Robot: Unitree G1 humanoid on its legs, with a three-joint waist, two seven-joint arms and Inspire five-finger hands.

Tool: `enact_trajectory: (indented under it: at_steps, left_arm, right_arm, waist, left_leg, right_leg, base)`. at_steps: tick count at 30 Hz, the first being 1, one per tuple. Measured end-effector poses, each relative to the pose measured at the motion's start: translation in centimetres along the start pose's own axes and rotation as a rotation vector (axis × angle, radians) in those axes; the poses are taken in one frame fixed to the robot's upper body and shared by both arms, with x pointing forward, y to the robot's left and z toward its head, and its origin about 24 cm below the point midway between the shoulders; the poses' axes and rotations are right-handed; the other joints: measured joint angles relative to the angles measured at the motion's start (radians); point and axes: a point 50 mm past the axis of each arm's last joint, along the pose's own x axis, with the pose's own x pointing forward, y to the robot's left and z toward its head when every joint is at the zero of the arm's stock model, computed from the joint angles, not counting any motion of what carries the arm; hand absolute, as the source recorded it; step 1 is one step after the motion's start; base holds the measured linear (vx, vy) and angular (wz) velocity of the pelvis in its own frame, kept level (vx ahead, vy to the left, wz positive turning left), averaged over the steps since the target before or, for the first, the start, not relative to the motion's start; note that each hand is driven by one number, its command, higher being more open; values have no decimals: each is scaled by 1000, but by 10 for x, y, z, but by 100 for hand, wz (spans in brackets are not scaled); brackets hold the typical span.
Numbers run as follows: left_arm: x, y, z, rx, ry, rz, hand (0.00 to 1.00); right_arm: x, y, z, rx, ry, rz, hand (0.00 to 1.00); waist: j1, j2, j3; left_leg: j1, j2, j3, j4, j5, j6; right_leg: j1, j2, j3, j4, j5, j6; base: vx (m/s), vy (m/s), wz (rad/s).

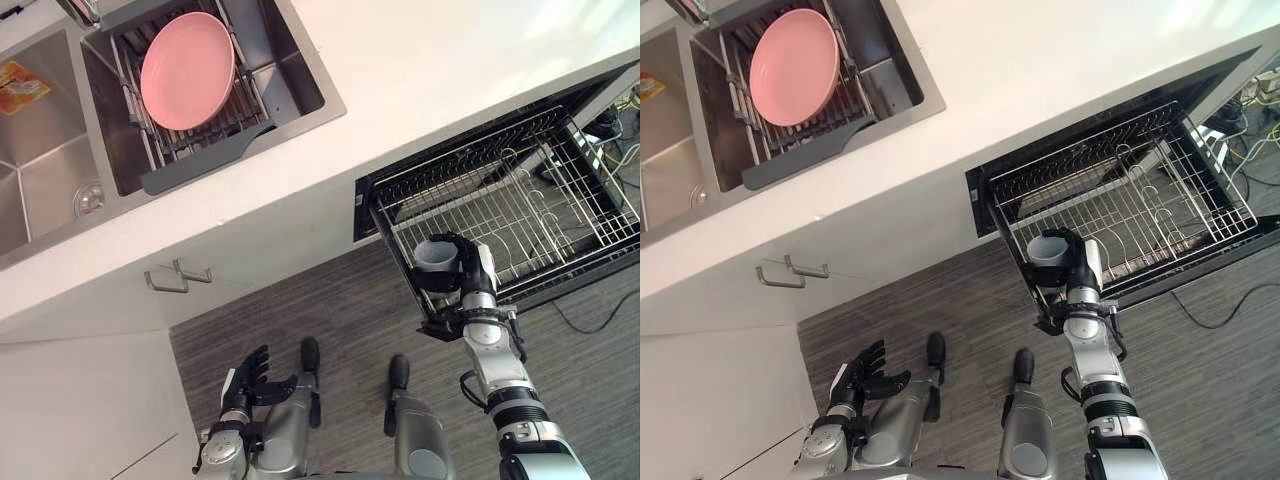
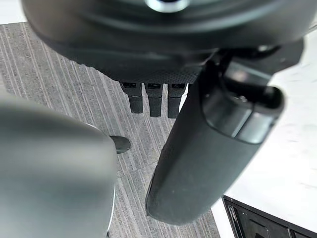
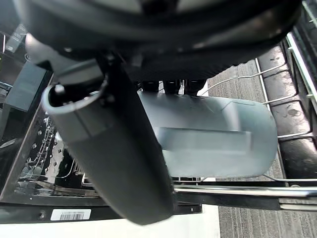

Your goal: Walk over to the sink, pick up the cup, carry it to the dishwasher, place the cup inside the dishwasher, then close the dishwasher door

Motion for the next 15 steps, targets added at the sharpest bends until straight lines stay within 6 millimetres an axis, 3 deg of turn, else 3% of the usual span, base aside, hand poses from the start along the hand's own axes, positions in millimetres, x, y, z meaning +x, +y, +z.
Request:
enact_trajectory:
  at_steps: [9, 15]
  left_arm:
    - [0, 1, 0, 3, 2, 1, 90]
    - [-1, 3, -3, 11, 20, 5, 90]
  right_arm:
    - [-4, -2, 1, -34, -20, -16, 90]
    - [-16, -16, 10, -26, -83, -106, 90]
  waist:
    - [-4, 0, 0]
    - [-10, 0, 0]
  left_leg:
    - [15, -7, 3, -13, 21, 9]
    - [41, -7, 10, -34, 27, 6]
  right_leg:
    - [28, -3, 2, -44, 40, 4]
    - [54, -1, 9, -78, 61, 6]
  base:
    - [-41, 14, 0]
    - [-49, 13, -4]
